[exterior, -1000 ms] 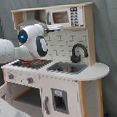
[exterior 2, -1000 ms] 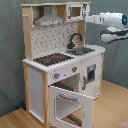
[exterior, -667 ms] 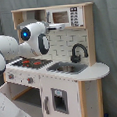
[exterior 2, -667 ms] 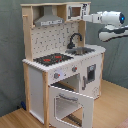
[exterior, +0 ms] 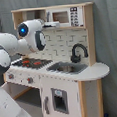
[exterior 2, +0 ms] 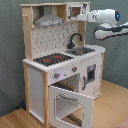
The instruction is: Play with the kitchen
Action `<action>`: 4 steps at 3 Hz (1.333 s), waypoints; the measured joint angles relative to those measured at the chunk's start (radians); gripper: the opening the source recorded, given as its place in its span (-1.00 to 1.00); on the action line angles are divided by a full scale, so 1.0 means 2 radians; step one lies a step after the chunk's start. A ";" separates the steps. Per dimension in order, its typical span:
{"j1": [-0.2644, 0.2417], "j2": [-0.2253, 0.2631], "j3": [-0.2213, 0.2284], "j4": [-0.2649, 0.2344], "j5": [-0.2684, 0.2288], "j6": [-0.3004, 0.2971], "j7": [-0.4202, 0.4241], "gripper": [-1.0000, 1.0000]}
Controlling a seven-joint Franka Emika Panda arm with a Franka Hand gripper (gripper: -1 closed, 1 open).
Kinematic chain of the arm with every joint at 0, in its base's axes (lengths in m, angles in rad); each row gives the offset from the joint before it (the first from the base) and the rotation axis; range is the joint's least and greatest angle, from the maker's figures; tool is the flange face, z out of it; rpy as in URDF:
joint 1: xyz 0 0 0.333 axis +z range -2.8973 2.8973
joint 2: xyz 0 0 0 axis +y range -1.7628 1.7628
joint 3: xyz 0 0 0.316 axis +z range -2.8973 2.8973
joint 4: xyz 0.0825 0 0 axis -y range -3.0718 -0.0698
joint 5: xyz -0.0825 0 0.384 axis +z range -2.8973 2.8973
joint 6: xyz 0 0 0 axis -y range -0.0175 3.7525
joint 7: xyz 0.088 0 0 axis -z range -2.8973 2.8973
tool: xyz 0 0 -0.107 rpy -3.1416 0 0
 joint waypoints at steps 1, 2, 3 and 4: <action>-0.032 0.007 0.028 0.024 0.000 -0.011 0.000 1.00; -0.066 0.009 0.057 0.045 0.000 -0.024 0.002 1.00; -0.104 0.009 0.089 0.061 0.000 -0.030 0.006 1.00; -0.139 0.009 0.119 0.081 0.000 -0.041 0.012 1.00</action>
